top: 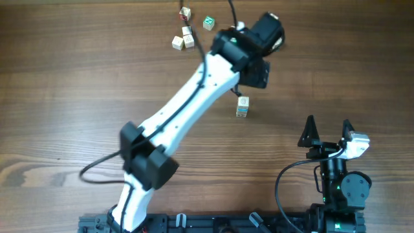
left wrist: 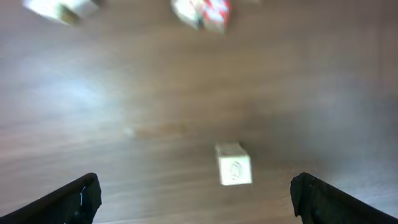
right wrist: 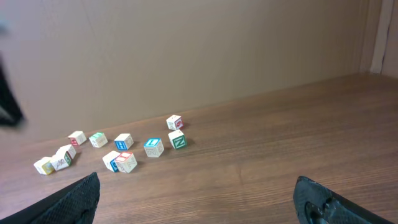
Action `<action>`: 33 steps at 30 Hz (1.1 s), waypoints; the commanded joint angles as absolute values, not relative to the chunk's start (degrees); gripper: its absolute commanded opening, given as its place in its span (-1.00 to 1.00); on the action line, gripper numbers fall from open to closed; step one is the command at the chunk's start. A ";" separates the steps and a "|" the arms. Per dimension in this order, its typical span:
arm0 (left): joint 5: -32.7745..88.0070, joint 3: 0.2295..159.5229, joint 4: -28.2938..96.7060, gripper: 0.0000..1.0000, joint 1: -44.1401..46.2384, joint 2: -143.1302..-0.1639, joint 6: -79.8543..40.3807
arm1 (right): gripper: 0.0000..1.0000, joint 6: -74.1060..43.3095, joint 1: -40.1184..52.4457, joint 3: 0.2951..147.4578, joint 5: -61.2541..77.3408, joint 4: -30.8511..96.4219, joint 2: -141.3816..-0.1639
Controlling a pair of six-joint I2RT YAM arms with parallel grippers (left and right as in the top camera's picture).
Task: Form a tower
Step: 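Open the left gripper and retract the left arm to the side, then reach the right gripper to the pile and grasp a block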
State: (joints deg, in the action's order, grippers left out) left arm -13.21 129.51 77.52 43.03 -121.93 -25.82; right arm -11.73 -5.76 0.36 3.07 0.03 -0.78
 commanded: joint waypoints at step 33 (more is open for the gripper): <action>-16.12 130.74 80.53 1.00 -1.41 -96.64 -34.79 | 0.99 12.29 9.82 98.00 18.22 68.69 -86.96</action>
State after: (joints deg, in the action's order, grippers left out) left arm -15.18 130.15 79.92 -1.15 -97.80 -34.02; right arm 1.17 5.02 91.20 23.59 64.55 -81.93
